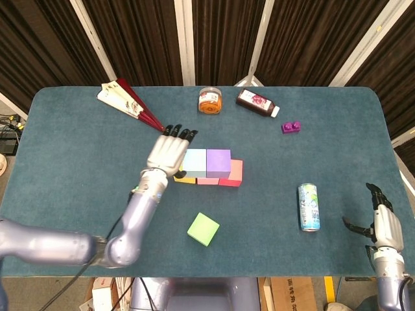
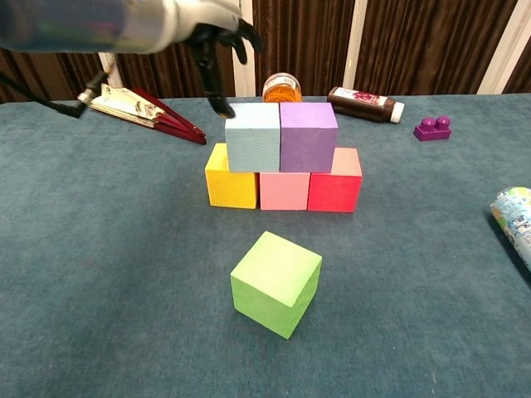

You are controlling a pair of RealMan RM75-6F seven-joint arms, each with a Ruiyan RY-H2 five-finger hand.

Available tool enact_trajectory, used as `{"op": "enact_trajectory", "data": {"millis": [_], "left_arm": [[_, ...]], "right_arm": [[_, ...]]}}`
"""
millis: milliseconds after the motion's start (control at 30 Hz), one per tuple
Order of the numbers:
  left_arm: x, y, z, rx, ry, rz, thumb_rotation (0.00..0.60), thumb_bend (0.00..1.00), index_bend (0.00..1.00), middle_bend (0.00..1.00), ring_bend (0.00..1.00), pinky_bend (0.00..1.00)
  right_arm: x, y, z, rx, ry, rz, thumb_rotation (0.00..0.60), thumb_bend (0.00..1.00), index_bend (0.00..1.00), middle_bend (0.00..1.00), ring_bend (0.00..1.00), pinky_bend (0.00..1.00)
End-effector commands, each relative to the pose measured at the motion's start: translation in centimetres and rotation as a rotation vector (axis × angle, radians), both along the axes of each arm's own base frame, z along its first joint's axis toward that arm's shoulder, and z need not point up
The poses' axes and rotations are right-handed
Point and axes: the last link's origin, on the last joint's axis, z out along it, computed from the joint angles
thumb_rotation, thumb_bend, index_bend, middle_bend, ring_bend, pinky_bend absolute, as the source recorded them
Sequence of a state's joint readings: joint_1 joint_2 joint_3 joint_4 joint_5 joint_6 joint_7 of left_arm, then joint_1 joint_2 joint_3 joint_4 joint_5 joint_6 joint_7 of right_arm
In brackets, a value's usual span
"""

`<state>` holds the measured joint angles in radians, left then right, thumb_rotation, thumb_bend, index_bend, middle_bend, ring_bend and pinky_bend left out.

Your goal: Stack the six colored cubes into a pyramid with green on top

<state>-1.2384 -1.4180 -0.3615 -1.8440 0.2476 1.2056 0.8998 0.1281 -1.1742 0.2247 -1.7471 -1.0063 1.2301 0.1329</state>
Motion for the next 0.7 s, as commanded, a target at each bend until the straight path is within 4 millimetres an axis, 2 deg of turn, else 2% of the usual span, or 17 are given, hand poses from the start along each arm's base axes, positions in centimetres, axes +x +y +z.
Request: {"op": "enact_trajectory", "data": {"millis": [33, 233, 433, 600, 700], "left_arm": [[-4.3, -1.4, 2.7, -0.008, -0.041, 0.002, 0.6, 0.26, 0.1, 0.11, 0.0, 0.0], [-9.4, -2.0, 4.7, -0.002, -0.085, 0.054, 0.6, 0.26, 0.16, 0.13, 0.0, 0.0], [-14.2, -2.3, 4.5, -0.032, -0.072, 0.117, 0.6, 0.27, 0.16, 0.14, 0.0, 0.0], [-16.4, -2.1, 3.3, -0.064, -0.043, 0.13, 0.6, 0.27, 0.16, 0.15, 0.0, 0.0], [-17.0, -2.0, 2.3, -0.077, -0.023, 0.131, 0.6, 0.27, 0.16, 0.16, 0.0, 0.0]], "right_arm": [[0.2, 0.1, -0.3, 0.014, 0.005, 0.008, 0.6, 0.27, 0.07, 0.06, 0.0, 0.0], [0.8, 0.1, -0.9, 0.033, 0.006, 0.024, 0.6, 0.27, 0.07, 0.06, 0.0, 0.0], [1.0, 0.1, -1.3, 0.038, 0.01, 0.026, 0.6, 0.27, 0.07, 0.06, 0.0, 0.0], [1.0, -0.1, -1.5, 0.049, 0.013, 0.022, 0.6, 0.27, 0.07, 0.06, 0.0, 0.0], [0.9, -0.1, -1.6, 0.051, 0.015, 0.018, 0.6, 0.27, 0.07, 0.06, 0.0, 0.0]]}}
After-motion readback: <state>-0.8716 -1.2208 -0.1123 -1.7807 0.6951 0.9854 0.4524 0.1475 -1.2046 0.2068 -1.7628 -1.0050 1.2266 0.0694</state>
